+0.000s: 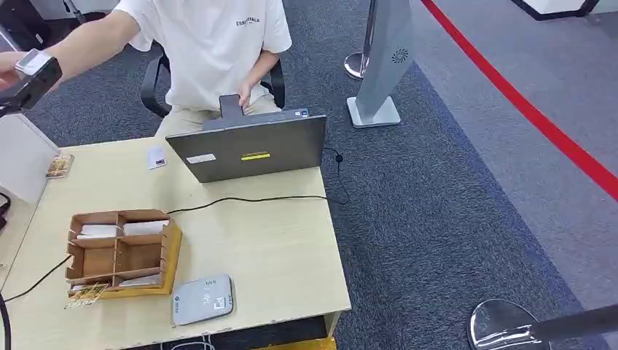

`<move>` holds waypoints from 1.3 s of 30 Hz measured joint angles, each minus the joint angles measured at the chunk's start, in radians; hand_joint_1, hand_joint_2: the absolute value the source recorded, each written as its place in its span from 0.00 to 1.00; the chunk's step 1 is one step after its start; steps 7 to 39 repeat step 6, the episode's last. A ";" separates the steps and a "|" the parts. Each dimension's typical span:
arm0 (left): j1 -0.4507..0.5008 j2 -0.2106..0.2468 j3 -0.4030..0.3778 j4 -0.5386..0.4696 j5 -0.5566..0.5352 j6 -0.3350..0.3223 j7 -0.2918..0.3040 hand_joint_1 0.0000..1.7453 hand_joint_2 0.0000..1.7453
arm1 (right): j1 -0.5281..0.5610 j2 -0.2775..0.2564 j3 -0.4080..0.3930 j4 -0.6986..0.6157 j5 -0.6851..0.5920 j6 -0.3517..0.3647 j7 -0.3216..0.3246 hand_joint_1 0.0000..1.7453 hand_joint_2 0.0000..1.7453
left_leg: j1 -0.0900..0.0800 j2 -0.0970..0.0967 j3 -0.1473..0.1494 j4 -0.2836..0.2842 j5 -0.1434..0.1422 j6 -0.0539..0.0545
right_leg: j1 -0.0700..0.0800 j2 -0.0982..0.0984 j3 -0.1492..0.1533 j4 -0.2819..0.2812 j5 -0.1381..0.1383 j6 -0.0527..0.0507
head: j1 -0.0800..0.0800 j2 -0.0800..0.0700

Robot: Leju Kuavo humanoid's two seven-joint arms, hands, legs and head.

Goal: Pass the card to the sensor for recognition and then transmit it.

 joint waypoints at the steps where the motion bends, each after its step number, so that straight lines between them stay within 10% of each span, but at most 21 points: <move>1: -0.001 0.000 0.005 0.005 0.001 -0.004 0.000 0.00 1.00 | 0.000 0.000 0.000 0.000 0.000 0.002 0.000 0.00 1.00 | 0.000 0.000 0.000 0.000 0.000 0.000 | 0.000 0.000 0.000 0.000 0.000 0.000 | 0.000 0.000; 39: -0.015 -0.005 0.020 0.024 0.018 -0.027 0.001 0.00 1.00 | -0.001 -0.001 0.000 0.000 -0.013 0.010 0.001 0.00 1.00 | 0.000 0.000 0.000 0.000 0.000 0.000 | 0.000 0.000 0.000 0.000 0.000 0.000 | 0.000 0.000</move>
